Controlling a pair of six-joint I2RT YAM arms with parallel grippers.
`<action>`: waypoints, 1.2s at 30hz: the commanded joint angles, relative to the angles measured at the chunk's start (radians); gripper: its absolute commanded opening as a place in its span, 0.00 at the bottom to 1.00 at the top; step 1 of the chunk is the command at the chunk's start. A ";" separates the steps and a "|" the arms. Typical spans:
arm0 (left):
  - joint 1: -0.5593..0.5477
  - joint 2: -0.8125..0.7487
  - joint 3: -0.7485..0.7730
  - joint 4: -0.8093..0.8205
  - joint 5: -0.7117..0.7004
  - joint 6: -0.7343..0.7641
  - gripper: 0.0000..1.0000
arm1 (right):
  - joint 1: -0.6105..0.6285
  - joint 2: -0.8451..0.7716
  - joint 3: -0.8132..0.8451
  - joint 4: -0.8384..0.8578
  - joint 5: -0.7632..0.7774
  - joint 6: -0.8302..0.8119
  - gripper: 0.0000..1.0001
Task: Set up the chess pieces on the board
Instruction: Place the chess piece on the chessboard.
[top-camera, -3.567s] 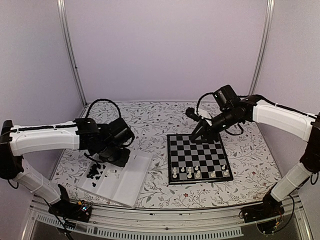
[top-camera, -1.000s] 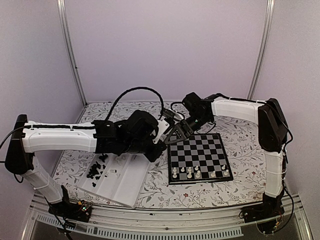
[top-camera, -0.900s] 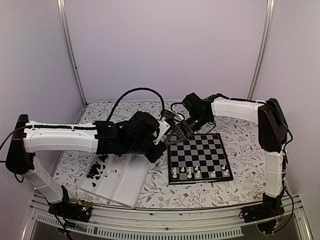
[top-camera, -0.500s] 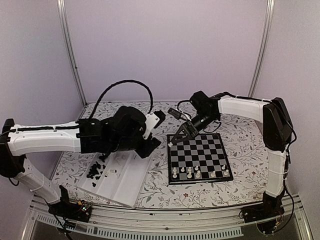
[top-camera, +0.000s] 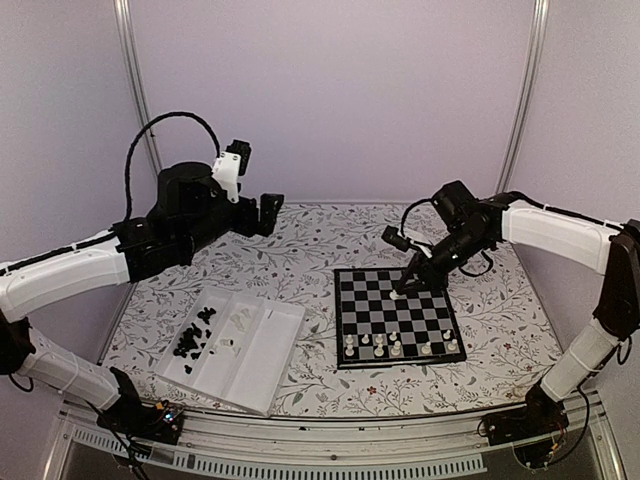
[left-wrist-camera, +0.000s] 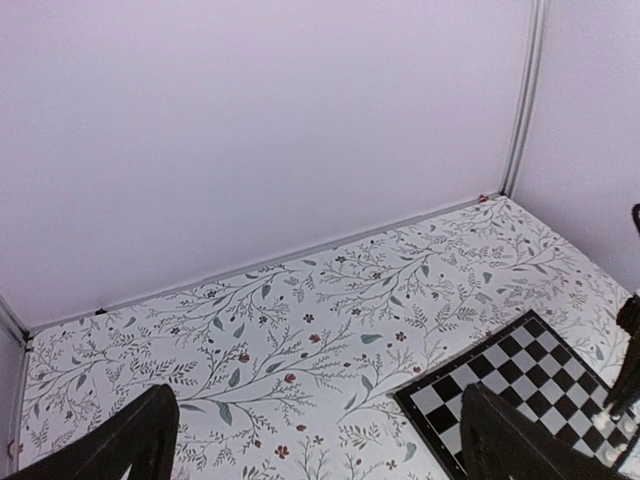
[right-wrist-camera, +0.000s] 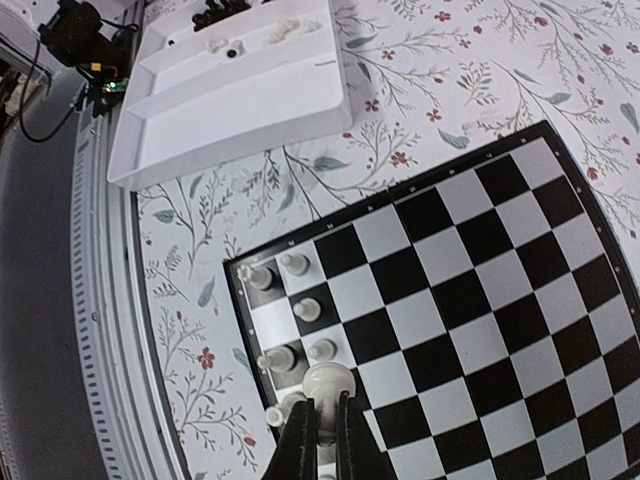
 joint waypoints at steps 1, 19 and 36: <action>0.000 0.047 -0.002 0.180 0.093 0.082 0.99 | -0.043 -0.120 -0.116 0.007 0.169 -0.059 0.01; 0.054 0.178 0.006 0.157 0.054 0.163 0.99 | -0.082 -0.288 -0.422 -0.007 0.348 -0.246 0.03; 0.054 0.215 0.026 0.104 0.054 0.175 0.99 | 0.008 -0.215 -0.479 0.047 0.401 -0.256 0.05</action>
